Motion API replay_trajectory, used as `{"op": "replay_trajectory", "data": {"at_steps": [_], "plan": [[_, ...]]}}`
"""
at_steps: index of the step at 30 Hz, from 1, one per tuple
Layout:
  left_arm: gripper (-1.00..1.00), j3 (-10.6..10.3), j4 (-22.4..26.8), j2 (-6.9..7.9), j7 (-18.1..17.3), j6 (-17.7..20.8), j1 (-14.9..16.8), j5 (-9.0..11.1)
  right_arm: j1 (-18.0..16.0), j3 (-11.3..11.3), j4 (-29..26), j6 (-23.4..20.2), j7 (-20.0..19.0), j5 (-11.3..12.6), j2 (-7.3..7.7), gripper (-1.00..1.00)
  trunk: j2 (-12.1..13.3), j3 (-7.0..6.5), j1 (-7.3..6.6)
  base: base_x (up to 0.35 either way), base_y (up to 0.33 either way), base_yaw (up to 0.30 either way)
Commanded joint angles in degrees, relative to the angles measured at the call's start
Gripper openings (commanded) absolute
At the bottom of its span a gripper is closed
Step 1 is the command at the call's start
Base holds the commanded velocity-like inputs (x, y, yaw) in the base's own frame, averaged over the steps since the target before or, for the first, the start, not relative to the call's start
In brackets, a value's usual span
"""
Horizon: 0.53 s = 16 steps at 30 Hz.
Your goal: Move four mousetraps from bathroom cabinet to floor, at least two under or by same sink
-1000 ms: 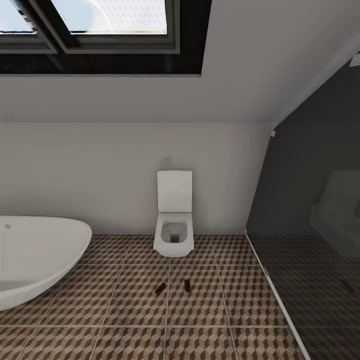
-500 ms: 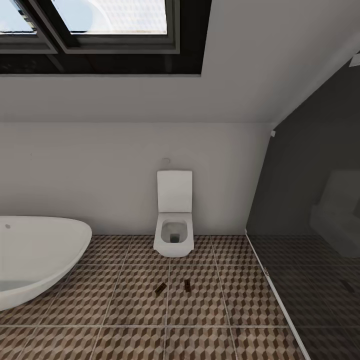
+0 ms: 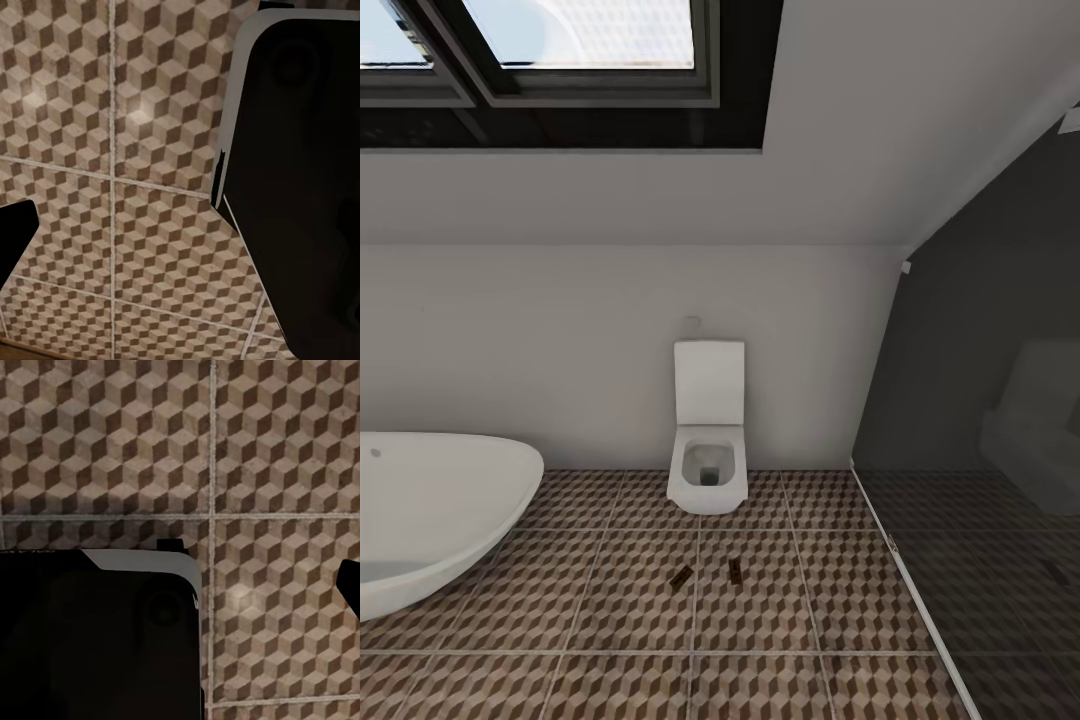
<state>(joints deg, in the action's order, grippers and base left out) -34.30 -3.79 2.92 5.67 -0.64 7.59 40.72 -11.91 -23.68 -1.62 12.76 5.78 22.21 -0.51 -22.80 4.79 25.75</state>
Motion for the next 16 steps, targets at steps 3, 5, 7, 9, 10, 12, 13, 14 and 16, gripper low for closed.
{"op": "replay_trajectory", "data": {"at_steps": [3, 5, 7, 9, 10, 12, 13, 14, 16], "plan": [[1.0, -0.4, -0.1, -0.02, 0.0, -0.1, 0.1, 0.3, 0.0, -0.5, 0.0, 0.2, 0.2, 0.5, -0.02, 1.0, -0.1, 0.12, 0.03, 0.0, 0.0, 0.0], [1.0, -0.4, -0.1, -0.02, 0.0, -0.1, 0.1, 0.3, 0.0, -0.5, 0.0, 0.2, 0.2, 0.5, -0.02, 1.0, -0.1, 0.12, 0.03, 0.0, 0.0, 0.0], [1.0, -0.4, -0.1, -0.02, 0.0, -0.1, 0.1, 0.3, 0.0, -0.5, 0.0, 0.2, 0.2, 0.5, -0.02, 1.0, -0.1, 0.12, 0.03, 0.0, 0.0, 0.0], [1.0, -0.4, -0.1, -0.02, 0.0, -0.1, 0.1, 0.3, 0.0, -0.5, 0.0, 0.2, 0.2, 0.5, -0.02, 1.0, -0.1, 0.12, 0.03, 0.0, 0.0, 0.0], [1.0, -0.4, -0.1, -0.02, 0.0, -0.1, 0.1, 0.3, 0.0, -0.5, 0.0, 0.2, 0.2, 0.5, -0.02, 1.0, -0.1, 0.12, 0.03, 0.0, 0.0, 0.0], [1.0, -0.4, -0.1, -0.02, 0.0, -0.1, 0.1, 0.3, 0.0, -0.5, 0.0, 0.2, 0.2, 0.5, -0.02, 1.0, -0.1, 0.12, 0.03, 0.0, 0.0, 0.0], [1.0, -0.4, -0.1, -0.02, 0.0, -0.1, 0.1, 0.3, 0.0, -0.5, 0.0, 0.2, 0.2, 0.5, -0.02, 1.0, -0.1, 0.12, 0.03, 0.0, 0.0, 0.0], [1.0, -0.4, -0.1, -0.02, 0.0, -0.1, 0.1, 0.3, 0.0, -0.5, 0.0, 0.2, 0.2, 0.5, -0.02, 1.0, -0.1, 0.12, 0.03, 0.0, 0.0, 0.0], [1.0, -0.4, -0.1, -0.02, 0.0, -0.1, 0.1, 0.3, 0.0, -0.5, 0.0, 0.2, 0.2, 0.5, -0.02, 1.0, -0.1, 0.12, 0.03, 0.0, 0.0, 0.0]]}}
